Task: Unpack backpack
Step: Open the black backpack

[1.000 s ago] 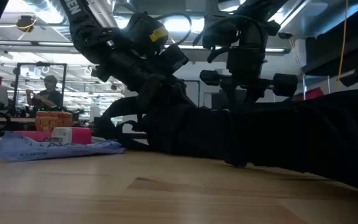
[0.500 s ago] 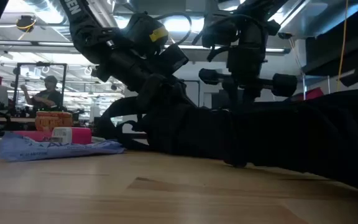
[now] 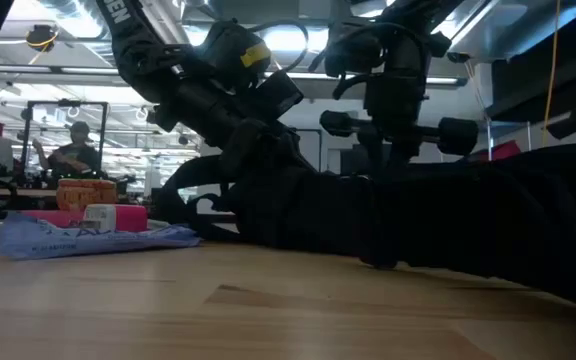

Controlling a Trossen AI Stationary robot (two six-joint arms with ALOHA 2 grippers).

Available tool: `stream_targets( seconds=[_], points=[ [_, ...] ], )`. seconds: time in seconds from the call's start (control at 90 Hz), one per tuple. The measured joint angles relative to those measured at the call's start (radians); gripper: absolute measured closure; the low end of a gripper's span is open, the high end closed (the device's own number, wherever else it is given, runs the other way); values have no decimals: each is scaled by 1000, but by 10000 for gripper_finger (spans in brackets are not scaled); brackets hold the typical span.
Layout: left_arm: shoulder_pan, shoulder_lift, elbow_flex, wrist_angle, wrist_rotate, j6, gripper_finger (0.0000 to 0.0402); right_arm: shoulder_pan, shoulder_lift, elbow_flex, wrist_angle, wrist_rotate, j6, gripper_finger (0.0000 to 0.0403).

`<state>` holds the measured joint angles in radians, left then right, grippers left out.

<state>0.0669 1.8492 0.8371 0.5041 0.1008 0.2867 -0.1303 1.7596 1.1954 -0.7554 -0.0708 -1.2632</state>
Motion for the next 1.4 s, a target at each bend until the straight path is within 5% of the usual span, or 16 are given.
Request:
stream_targets(
  seconds=[0.956,1.4],
  points=[
    [-15,0,-1,59,-1,-17,382,71,-16,0,-78,9,88,403],
    [-40,24,106,80,-43,18,238,64,-16,0,-93,72,91,403]
  ],
)
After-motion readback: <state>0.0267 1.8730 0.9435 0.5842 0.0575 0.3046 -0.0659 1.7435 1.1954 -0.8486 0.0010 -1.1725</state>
